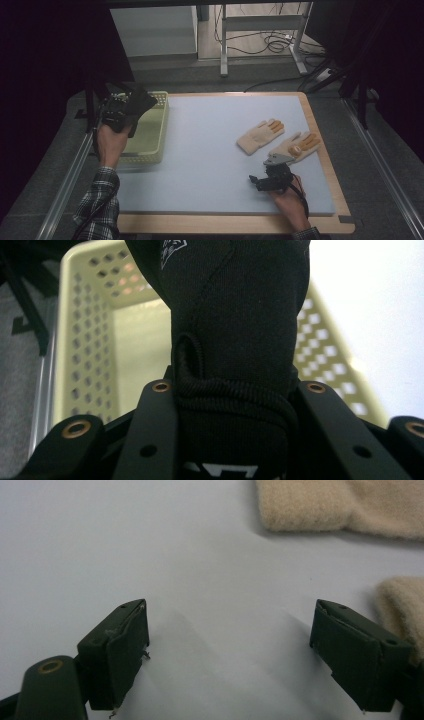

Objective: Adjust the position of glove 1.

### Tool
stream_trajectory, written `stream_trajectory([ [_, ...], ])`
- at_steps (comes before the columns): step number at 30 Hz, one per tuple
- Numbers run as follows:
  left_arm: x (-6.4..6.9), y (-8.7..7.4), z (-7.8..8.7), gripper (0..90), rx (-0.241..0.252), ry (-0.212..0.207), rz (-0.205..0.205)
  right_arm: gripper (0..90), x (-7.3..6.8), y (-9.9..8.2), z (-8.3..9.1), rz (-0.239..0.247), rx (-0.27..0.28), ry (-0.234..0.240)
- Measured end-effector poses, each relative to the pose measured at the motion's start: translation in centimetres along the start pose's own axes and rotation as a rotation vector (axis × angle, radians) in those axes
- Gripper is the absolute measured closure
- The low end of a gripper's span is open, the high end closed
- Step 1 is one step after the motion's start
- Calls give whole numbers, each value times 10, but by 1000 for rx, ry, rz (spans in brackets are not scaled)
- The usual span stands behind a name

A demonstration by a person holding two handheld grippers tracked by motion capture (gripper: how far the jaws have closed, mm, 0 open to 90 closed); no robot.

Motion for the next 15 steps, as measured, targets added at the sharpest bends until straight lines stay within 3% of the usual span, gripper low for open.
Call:
stream_trajectory([
  [9,-29,-29,-21,671,-83,64,51,157,0,0,0,0,0,0],
  [15,-36,-40,-39,665,-162,83,39,157,0,0,0,0,0,0],
])
Point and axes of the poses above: each handheld gripper's, and its own axes: z roughly backward along the jaws, y roughly out of its top, x roughly to its right, the point moved 10 cm from there along -z, roughly forward along the jaws, and after that the axes turned 13 degrees about x, right-handed, at the moved point
